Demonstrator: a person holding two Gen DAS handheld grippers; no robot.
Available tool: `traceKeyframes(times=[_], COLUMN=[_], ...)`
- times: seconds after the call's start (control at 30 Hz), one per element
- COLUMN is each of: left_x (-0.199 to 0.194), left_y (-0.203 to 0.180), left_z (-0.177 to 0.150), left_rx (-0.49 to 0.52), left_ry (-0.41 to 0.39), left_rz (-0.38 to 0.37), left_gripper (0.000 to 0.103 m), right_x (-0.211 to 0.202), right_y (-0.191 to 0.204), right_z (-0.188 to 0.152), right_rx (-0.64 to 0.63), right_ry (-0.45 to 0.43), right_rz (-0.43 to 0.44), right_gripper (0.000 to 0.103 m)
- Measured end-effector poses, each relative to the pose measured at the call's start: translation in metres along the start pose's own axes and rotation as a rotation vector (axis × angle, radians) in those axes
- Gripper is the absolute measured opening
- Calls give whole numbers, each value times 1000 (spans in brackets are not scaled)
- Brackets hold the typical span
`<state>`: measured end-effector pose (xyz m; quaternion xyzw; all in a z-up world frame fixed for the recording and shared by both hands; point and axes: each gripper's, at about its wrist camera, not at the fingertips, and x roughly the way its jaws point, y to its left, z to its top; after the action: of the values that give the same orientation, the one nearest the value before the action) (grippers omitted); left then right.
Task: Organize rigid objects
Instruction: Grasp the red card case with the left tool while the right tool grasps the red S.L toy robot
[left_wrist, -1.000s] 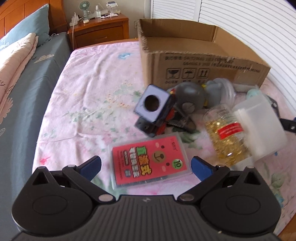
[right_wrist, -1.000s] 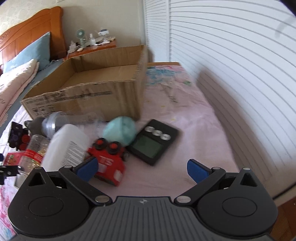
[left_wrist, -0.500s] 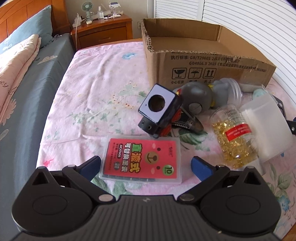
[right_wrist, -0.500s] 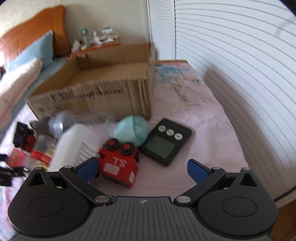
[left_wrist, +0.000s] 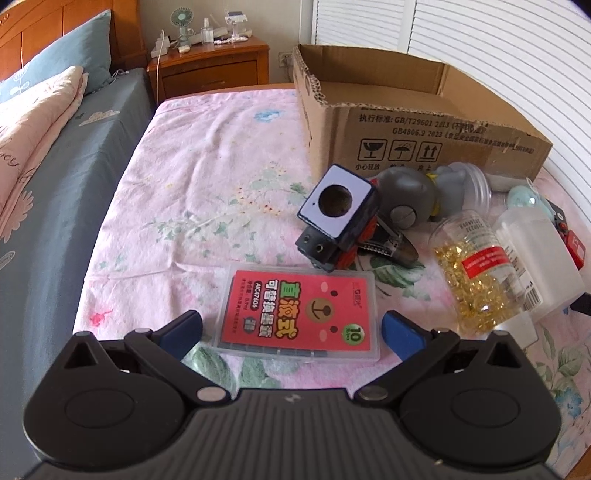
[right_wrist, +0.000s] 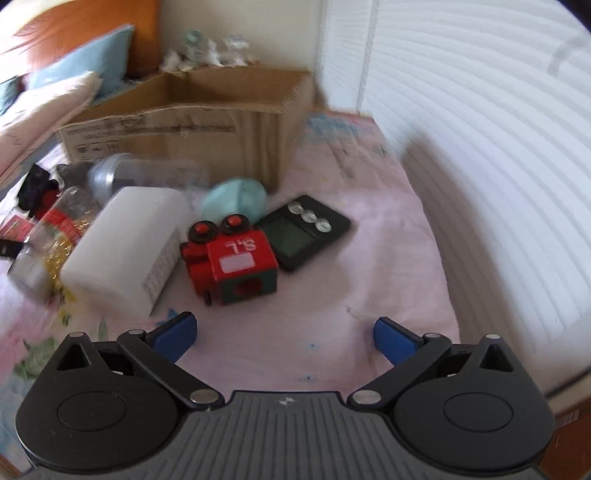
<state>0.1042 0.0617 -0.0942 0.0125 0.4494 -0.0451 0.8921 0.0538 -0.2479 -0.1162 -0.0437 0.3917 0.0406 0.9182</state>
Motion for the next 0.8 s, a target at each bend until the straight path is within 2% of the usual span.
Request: traceKeyframes(times=[0.23, 0.3, 0.37, 0.47, 0.57, 0.63, 0.77, 0.8], left_x=[-2, -2, -4, -5, -4, -3, -1, -1], left_y=[0, -3, -6, -8, -7, -6, -4, -3], left_z=[-3, -1, 0, 2, 3, 3, 5, 5], left_rx=[13, 38, 65, 79, 78, 79, 79, 82], left_ry=[-19, -25, -30, -22, -20, -19, -16, -16], left_rz=[-8, -14, -17, -23, -30, -36, -47, -49], left_gripper=[102, 99, 93, 89, 89, 89, 89, 89], right_x=[-1, 0, 1, -2, -4, -2, 6, 8], right_y=[-5, -4, -2, 0, 4, 8, 17, 19], right_z=[-3, 0, 3, 9, 18, 24, 29, 30], right_rx=[4, -2, -15, -37, -71, -103, -167, -176], right_ry=[-35, -28, -25, -38, -65, -66, -53, -46], right_rz=[17, 15, 17, 56, 78, 93, 98, 99], right_gripper=[103, 103, 103, 101, 94, 86, 77, 71])
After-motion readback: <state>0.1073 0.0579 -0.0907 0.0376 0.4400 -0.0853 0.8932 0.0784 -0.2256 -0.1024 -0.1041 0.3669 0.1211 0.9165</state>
